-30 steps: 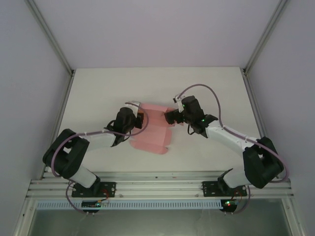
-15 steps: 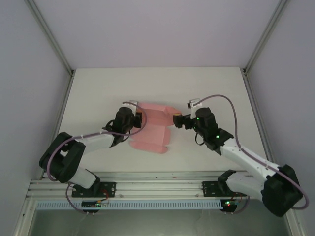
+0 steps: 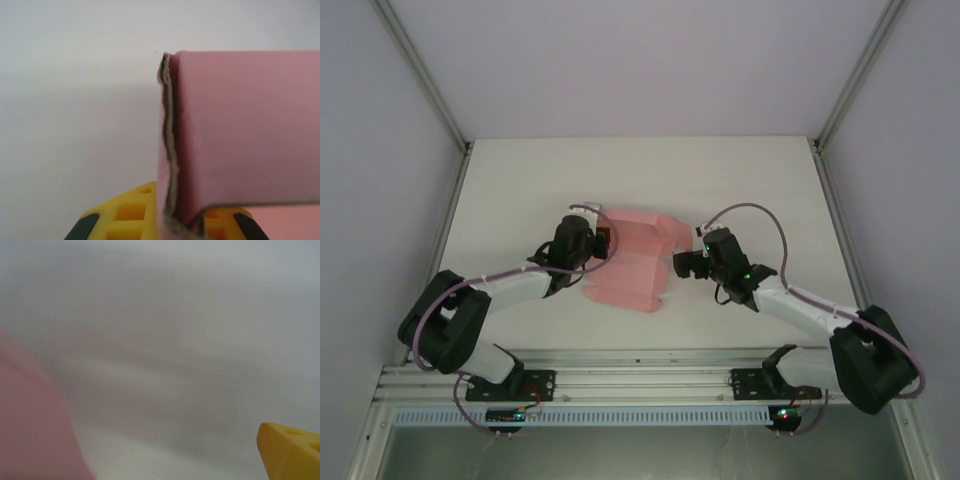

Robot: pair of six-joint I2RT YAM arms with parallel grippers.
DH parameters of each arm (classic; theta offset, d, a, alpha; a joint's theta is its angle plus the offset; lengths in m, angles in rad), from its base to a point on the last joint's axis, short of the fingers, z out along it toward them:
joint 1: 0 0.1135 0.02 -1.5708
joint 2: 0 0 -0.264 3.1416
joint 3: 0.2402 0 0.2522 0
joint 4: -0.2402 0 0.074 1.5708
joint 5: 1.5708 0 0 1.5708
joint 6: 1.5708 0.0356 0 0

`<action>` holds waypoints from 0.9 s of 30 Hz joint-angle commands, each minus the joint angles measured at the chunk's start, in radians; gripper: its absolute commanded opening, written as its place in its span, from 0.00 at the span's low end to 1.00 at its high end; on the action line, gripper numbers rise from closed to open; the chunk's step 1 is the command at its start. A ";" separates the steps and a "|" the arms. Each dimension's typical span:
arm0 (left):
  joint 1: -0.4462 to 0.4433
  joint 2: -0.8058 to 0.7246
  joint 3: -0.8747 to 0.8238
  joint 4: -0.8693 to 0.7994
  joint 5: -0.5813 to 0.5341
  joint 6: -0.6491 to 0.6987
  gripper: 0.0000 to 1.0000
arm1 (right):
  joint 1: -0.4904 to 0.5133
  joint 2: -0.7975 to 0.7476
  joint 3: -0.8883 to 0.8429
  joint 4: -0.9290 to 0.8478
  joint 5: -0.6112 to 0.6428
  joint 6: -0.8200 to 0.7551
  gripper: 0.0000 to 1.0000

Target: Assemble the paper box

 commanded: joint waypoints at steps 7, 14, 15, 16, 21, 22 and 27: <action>-0.003 -0.031 0.007 0.027 0.049 -0.025 0.00 | 0.046 0.208 0.198 0.168 -0.032 -0.066 0.99; 0.001 -0.032 0.018 -0.001 -0.010 -0.044 0.00 | 0.084 0.171 0.184 0.106 0.066 -0.059 0.99; 0.005 -0.032 0.020 -0.011 -0.024 -0.051 0.00 | 0.085 0.137 0.176 0.075 0.070 -0.052 0.99; 0.013 -0.033 0.019 -0.016 -0.026 -0.058 0.00 | 0.085 0.095 0.163 0.047 0.072 -0.032 0.99; 0.048 -0.041 0.002 -0.007 0.010 -0.061 0.00 | 0.062 -0.177 0.062 -0.070 -0.094 -0.092 0.99; 0.050 -0.043 0.000 -0.007 0.013 -0.056 0.00 | 0.049 -0.225 0.050 -0.090 -0.125 -0.106 0.99; 0.057 -0.057 -0.018 0.032 0.064 -0.050 0.00 | -0.117 -0.352 0.052 -0.139 -0.205 -0.047 0.99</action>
